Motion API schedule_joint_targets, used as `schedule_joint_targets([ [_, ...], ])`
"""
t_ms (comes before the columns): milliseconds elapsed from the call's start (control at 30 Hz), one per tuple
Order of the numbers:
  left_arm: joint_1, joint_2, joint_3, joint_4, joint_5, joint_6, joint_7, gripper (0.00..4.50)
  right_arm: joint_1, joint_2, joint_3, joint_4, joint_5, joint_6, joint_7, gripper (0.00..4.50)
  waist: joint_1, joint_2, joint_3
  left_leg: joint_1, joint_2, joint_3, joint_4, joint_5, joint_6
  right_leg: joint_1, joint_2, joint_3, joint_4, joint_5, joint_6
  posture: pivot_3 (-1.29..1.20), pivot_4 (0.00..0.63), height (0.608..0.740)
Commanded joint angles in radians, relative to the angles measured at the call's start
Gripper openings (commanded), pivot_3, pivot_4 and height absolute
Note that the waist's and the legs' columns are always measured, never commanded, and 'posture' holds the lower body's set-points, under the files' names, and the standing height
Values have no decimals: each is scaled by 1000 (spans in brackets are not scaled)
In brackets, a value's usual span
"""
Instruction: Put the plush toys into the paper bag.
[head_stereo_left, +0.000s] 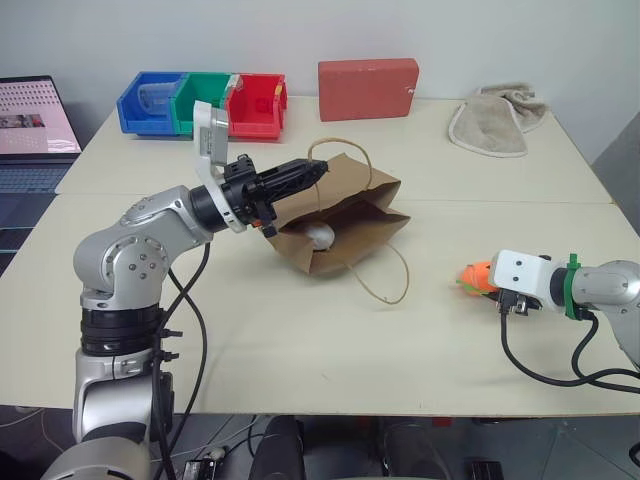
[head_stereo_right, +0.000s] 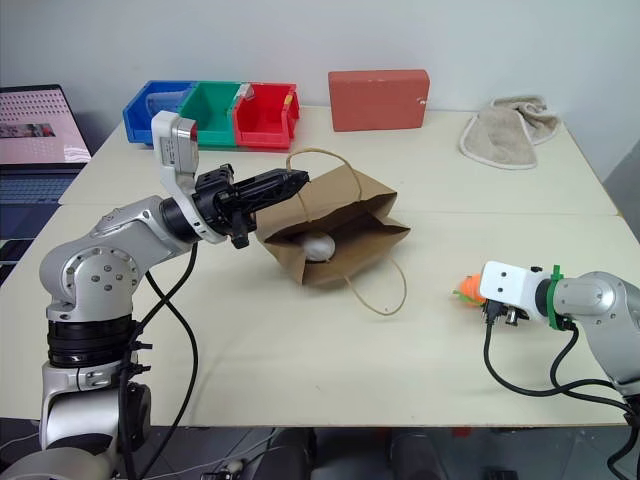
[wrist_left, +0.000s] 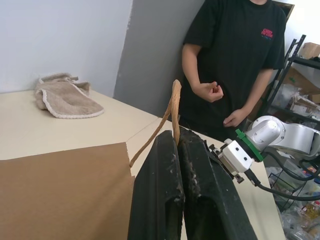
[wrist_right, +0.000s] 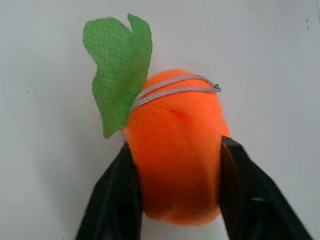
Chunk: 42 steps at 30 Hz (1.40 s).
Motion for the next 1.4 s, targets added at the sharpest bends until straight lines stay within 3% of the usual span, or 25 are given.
schedule_joint_targets([
  [33, -5, 13, 24, -38, -6, -13, -3, 0, -13, 5, -36, -8, 11, -8, -2, 778, 0, 0, 0, 0, 0, 0, 0, 0, 0, 0, 0, 0, 0, 0, 0, 0, 150, 740],
  [133, -10, 12, 24, -33, -6, -14, -3, 0, -12, -5, -64, -40, 57, 7, 34, 69, 0, 0, 0, 0, 0, 0, 0, 0, 0, 0, 0, 0, 0, 0, 0, 0, 150, 740],
  [300, -23, 15, 33, -22, -19, -6, -7, 0, -71, -19, -175, -255, 341, 190, 173, 56, -2, 0, 0, 0, 0, 0, 0, 0, 0, 0, 0, 0, 2, 0, 0, 0, 150, 740],
  [467, -34, 25, 30, -15, -24, -4, -28, 0, -250, 41, -139, -361, 491, 351, 137, 56, -1, 0, 0, 3, 0, -1, 0, 0, 0, 1, 0, 0, 3, 0, 0, 0, 150, 740],
  [733, -35, 16, 29, -33, -33, 3, -25, 0, -520, 354, 192, -173, 264, 314, -59, 56, -4, 0, 0, 5, 0, 0, 0, 0, 0, 2, 1, 0, 3, 0, 0, 0, 150, 740],
  [967, -29, 18, 41, -48, -48, 11, -14, 0, -609, 484, 349, 40, 25, 188, -178, 56, 1, 0, 0, 2, 0, -2, -1, 0, 0, -1, 0, -2, 5, 0, 0, 0, 150, 740],
  [1100, -29, 19, 44, -46, -50, 14, -12, 0, -625, 544, 329, 83, -14, 168, -223, 1374, -1, 0, 0, 2, 0, -2, -1, 0, 0, -2, 0, -2, 6, 0, 0, 0, 150, 740],
  [1367, -39, 16, 44, -29, -39, 8, -15, 0, -609, 515, 301, 32, -33, 137, -171, 4367, -1, 0, 0, 2, 0, -2, -1, 0, 0, -2, 0, -2, 7, 0, -1, 0, 150, 740],
  [1400, -39, 16, 44, -29, -38, 8, -15, 0, -607, 510, 298, 21, -30, 137, -160, 4489, -1, 0, 0, 2, 0, -2, -1, 0, 0, -2, 0, -2, 7, 0, -1, 0, 150, 740],
])
